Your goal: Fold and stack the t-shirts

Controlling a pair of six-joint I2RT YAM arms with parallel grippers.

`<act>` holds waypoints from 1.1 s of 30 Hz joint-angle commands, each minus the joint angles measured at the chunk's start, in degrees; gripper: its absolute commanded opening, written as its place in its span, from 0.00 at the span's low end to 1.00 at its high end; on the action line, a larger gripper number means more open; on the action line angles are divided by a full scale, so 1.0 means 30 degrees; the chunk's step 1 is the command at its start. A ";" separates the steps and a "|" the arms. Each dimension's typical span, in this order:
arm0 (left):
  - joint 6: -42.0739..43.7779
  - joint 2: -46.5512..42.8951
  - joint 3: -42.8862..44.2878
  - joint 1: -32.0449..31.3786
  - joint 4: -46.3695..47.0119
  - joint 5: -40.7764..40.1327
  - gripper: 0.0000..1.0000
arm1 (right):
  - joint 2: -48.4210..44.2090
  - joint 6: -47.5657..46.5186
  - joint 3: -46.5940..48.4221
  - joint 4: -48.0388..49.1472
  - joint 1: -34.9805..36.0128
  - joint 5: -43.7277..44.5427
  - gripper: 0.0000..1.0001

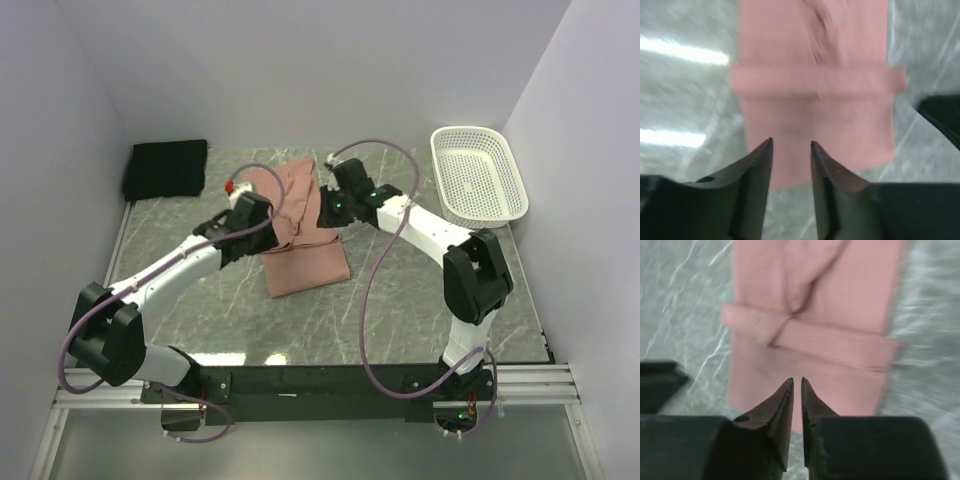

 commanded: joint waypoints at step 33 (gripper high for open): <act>-0.1776 0.0625 -0.5349 -0.3170 -0.0006 0.1116 0.20 | 0.7840 0.1807 0.8538 0.3700 -0.1490 -0.2442 0.15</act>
